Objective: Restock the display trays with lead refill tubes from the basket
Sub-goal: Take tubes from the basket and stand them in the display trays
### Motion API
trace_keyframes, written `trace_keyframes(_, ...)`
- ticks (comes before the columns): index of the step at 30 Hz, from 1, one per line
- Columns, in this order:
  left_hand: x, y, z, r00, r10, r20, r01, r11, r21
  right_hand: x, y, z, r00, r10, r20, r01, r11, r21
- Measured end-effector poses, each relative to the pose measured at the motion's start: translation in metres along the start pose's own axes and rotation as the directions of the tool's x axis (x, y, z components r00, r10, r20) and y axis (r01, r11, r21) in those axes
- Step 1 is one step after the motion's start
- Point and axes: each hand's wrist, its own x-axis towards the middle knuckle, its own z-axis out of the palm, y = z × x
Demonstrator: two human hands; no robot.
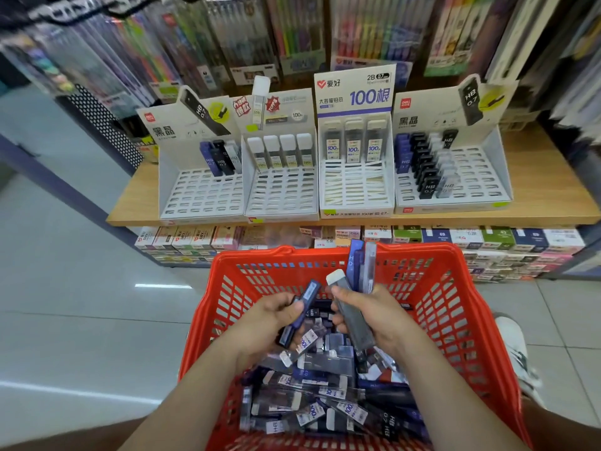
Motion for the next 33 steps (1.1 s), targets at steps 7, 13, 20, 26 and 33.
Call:
trace_keyframes(7, 0.007, 0.023, 0.019, 0.953, 0.246, -0.176, -0.271, 0.953, -0.134, -0.003, -0.015, 0.025, 0.996, -0.069, 0.064, 0.065, 0.997, 0.051)
trace_keyframes(13, 0.007, 0.066, 0.003, 0.819, 0.393, -0.417, -0.438, 0.899, -0.013, -0.012, -0.040, 0.022, 0.964, -0.052, 0.259, 0.061, 0.998, -0.027)
trace_keyframes(20, 0.000, 0.097, 0.018, 0.906, 0.381, -0.185, -0.382, 0.924, 0.031, -0.023, -0.059, 0.014, 0.907, 0.027, 0.421, 0.034, 0.990, -0.138)
trace_keyframes(26, -0.001, 0.098, 0.020, 0.912, 0.408, -0.047, -0.407, 0.913, 0.039, -0.026, -0.067, 0.009, 0.872, 0.099, 0.480, -0.019, 0.986, -0.168)
trace_keyframes(33, -0.001, 0.109, 0.026, 0.794, 0.535, -0.287, -0.530, 0.842, 0.103, -0.028, -0.074, -0.001, 0.874, 0.053, 0.484, 0.050, 0.979, -0.198)
